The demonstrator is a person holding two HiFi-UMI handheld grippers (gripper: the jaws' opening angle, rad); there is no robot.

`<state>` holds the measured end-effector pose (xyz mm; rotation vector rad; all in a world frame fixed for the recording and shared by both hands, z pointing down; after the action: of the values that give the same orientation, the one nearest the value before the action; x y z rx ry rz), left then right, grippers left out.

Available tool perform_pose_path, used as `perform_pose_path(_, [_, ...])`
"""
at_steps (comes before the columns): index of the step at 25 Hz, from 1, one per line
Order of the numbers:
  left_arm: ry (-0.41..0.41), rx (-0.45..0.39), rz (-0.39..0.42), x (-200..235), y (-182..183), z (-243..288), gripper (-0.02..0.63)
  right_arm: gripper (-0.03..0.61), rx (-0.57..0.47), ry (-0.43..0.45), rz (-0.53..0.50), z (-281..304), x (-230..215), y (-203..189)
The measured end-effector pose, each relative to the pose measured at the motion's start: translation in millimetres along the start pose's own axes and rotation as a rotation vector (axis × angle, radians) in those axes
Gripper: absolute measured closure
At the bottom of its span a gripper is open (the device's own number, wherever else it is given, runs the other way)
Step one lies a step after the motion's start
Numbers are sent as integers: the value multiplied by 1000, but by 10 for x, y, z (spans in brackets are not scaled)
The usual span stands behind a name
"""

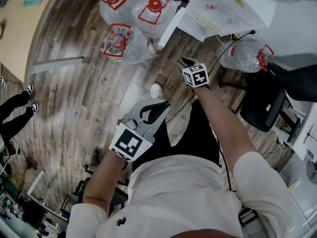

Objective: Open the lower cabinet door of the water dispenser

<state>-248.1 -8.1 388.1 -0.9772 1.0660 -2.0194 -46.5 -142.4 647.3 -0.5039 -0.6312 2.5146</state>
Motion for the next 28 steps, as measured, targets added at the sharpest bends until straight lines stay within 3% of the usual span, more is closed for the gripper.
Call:
perform_pose_path(4, [-27, 17, 46, -255, 144, -15, 557, 490, -27, 76, -153, -814, 252, -176])
perform_pose_path(8, [-2, 40, 87, -585, 253, 2, 557, 525, -87, 136, -228, -1664, 445, -426])
perform_pose_path(20, [59, 33, 154, -2032, 504, 140, 557, 552, -333, 168, -227, -4014, 742, -1293])
perform_pose_path(28, [62, 27, 170, -2950, 401, 303, 557, 569, -394, 126, -273, -4904, 738, -1838])
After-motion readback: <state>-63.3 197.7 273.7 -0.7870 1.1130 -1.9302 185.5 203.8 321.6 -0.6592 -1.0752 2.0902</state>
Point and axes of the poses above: the fingertips, and each gripper's own axes: z forward along the fingers, x to its left, y out of its top, the point moved 9 cm from there along -z, backward along the fingers, and after that the axes turned 1 degree about x, right-handed, at the moved point
